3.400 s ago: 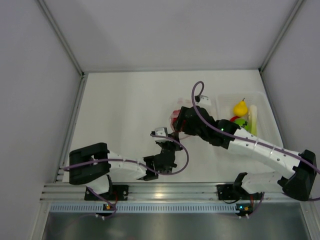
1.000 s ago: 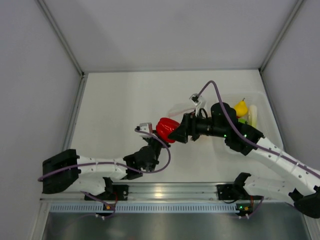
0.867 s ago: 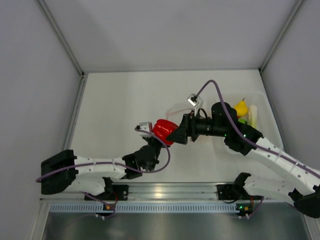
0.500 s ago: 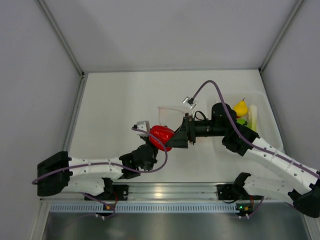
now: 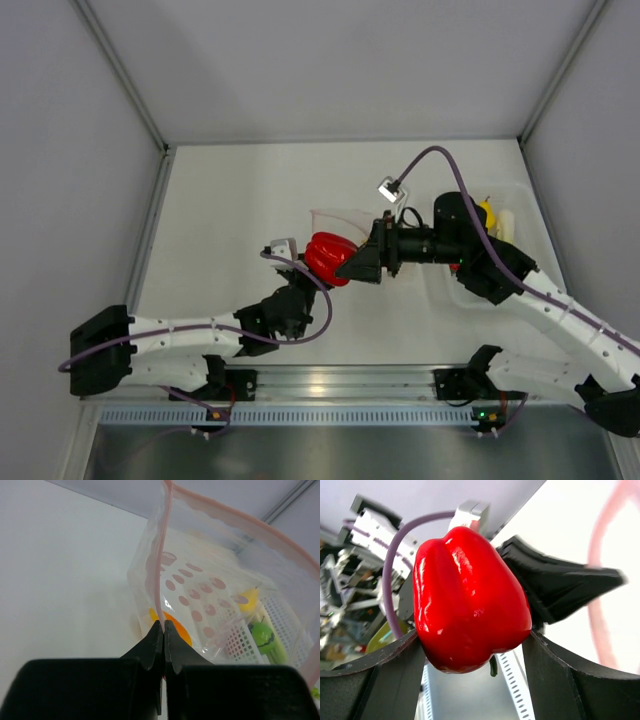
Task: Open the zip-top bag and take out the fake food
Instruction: Place the fake vegetable in the bin, then pick up the fake fruit from the zipper food storage bag.
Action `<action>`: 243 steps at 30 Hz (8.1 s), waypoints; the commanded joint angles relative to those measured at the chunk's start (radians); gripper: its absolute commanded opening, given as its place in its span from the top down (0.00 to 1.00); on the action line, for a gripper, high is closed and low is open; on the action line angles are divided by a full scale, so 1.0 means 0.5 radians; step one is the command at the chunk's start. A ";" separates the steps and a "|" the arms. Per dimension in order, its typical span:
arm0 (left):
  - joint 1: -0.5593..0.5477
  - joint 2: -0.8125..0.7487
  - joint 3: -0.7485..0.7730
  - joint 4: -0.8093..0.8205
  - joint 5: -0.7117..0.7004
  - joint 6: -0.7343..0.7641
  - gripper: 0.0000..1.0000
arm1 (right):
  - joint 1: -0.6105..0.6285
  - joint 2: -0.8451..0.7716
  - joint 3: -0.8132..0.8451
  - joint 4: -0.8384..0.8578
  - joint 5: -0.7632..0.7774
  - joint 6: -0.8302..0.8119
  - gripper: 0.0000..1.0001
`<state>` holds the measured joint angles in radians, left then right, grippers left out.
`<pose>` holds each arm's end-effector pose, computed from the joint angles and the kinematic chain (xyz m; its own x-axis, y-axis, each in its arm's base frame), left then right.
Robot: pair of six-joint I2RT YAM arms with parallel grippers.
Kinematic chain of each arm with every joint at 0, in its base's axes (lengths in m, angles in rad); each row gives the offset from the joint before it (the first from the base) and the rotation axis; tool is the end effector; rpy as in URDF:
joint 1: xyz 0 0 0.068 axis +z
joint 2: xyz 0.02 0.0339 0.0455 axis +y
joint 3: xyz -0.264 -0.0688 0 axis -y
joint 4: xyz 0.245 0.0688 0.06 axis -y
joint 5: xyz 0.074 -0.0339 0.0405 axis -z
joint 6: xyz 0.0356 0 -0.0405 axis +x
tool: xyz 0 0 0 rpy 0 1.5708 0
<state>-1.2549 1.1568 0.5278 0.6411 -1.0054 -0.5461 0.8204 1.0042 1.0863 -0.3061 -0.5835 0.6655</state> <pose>0.1032 -0.2190 0.2607 -0.1250 -0.5131 -0.8492 0.2130 0.8221 -0.5281 0.1348 0.1733 0.3931 -0.7222 -0.0190 -0.6914 -0.6748 0.2389 0.6983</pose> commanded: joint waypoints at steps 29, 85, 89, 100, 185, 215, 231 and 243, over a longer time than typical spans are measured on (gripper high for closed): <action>0.169 -0.181 0.319 -0.644 0.351 -0.104 1.00 | -1.598 0.307 0.260 -0.922 1.360 -0.677 1.00; 0.442 0.389 1.350 -1.528 1.222 -0.239 1.00 | -0.534 0.017 0.748 -0.992 1.111 -0.297 0.84; 0.460 0.493 1.423 -1.528 1.329 -0.340 1.00 | -0.395 -0.011 0.693 -0.971 1.167 -0.273 0.91; 0.473 0.408 1.341 -1.525 1.354 -0.485 1.00 | -0.064 0.366 0.595 -1.002 1.532 -0.312 0.95; 1.310 0.273 1.034 -1.672 3.373 -0.359 1.00 | 0.166 0.863 0.269 -0.985 1.832 0.016 1.00; 1.243 -0.789 0.181 -1.304 2.487 -1.003 1.00 | -0.233 0.799 0.699 -2.011 2.732 -0.361 1.00; 0.918 -0.804 0.009 -1.129 2.072 -0.994 1.00 | 0.322 0.885 0.687 -1.668 2.364 -0.116 0.99; 0.853 -0.651 0.159 -1.107 2.032 -1.019 1.00 | 0.599 0.912 0.708 -1.434 2.357 -0.242 1.00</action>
<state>-0.8139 0.8257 0.5446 0.0723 0.0372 -1.0649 1.0954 1.4548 1.4075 -1.0561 0.5747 0.5762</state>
